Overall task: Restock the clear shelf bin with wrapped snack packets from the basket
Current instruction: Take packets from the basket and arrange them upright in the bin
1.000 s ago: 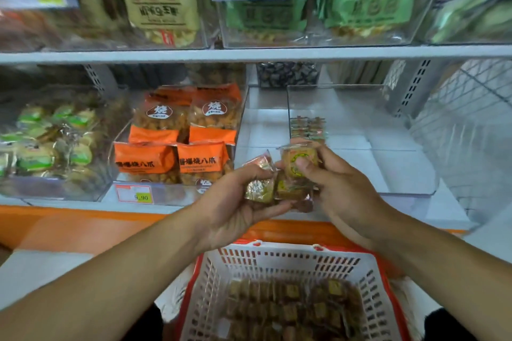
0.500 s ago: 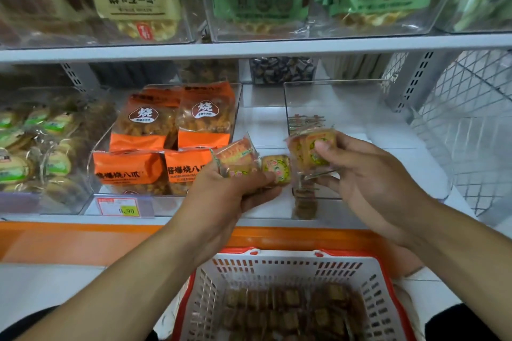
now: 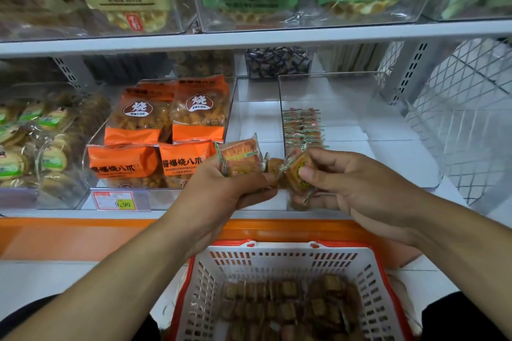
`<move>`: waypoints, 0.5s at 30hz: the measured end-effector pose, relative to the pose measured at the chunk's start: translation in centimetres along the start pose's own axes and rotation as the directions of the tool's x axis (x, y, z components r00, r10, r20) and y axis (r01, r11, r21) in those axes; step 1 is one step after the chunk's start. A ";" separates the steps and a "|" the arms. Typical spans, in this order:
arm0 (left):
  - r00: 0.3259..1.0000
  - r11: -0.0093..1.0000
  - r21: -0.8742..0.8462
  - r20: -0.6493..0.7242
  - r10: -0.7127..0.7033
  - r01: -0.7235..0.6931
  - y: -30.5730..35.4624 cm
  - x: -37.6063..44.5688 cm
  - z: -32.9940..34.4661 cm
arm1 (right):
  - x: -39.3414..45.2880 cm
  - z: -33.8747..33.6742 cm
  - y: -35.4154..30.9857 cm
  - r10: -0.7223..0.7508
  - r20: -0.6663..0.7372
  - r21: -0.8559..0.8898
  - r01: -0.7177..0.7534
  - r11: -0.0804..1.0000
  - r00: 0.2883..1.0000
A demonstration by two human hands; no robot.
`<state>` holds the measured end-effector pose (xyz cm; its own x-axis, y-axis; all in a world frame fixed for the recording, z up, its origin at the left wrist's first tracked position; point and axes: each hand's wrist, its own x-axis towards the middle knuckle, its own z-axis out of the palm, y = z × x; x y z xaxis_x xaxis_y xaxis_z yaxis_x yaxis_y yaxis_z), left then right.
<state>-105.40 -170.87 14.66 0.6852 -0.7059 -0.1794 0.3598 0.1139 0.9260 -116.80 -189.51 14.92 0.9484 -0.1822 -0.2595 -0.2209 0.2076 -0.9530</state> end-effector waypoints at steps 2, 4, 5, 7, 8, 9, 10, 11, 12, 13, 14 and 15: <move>1.000 1.000 0.021 -0.002 0.009 -0.009 -0.3 0.1 0.1 | -0.1 0.1 -0.1 0.022 0.024 0.027 -0.023 0.999 0.999; 1.000 0.999 0.040 0.000 0.015 -0.015 -0.6 0.2 0.2 | -0.4 0.0 -0.3 0.040 0.045 0.021 -0.041 0.999 0.998; 1.000 0.999 0.049 0.003 0.017 -0.017 -0.7 0.2 0.2 | -0.5 -0.1 -0.4 0.049 0.056 0.008 -0.050 0.999 0.997; 1.000 0.998 0.064 0.002 0.020 -0.020 -0.8 0.3 0.3 | -0.7 -0.4 -0.5 0.063 0.075 -0.025 -0.061 0.998 0.995; 1.000 0.997 0.076 -0.002 0.024 -0.024 -0.8 0.4 0.4 | -0.7 -0.5 -0.6 0.068 0.079 -0.038 -0.065 0.997 0.995; 1.000 0.995 0.093 -0.006 0.028 -0.027 -0.7 0.4 0.4 | -0.8 -0.6 -0.7 0.073 0.084 -0.044 -0.070 0.997 0.994; 0.999 0.994 0.109 -0.008 0.031 -0.030 -0.7 0.4 0.5 | -0.8 -0.7 -0.7 0.082 0.092 -0.041 -0.078 0.996 0.992; 0.999 0.992 0.125 -0.008 0.035 -0.034 -0.7 0.4 0.5 | -0.8 -0.8 -0.8 0.092 0.103 -0.036 -0.088 0.995 0.990; 0.999 0.989 0.141 -0.005 0.038 -0.037 -0.7 0.4 0.6 | -0.8 -1.0 -0.9 0.099 0.113 -0.046 -0.094 0.994 0.989; 0.999 0.987 0.157 0.001 0.041 -0.041 -0.8 0.4 0.7 | -0.8 -1.1 -1.1 0.103 0.119 -0.078 -0.094 0.992 0.987; 0.999 0.984 0.170 0.008 0.044 -0.044 -0.8 0.5 0.8 | -0.9 -1.3 -1.2 0.106 0.120 -0.123 -0.091 0.988 0.987; 0.999 0.983 0.177 0.013 0.047 -0.049 -0.9 0.5 0.9 | -0.9 -1.4 -1.4 0.108 0.115 -0.167 -0.088 0.982 0.987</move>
<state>-105.89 -171.96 14.04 0.6930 -0.7088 -0.1314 0.2086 0.0227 0.9777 -117.61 -190.98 16.26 0.9388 -0.0467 -0.3412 -0.3384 0.0591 -0.9391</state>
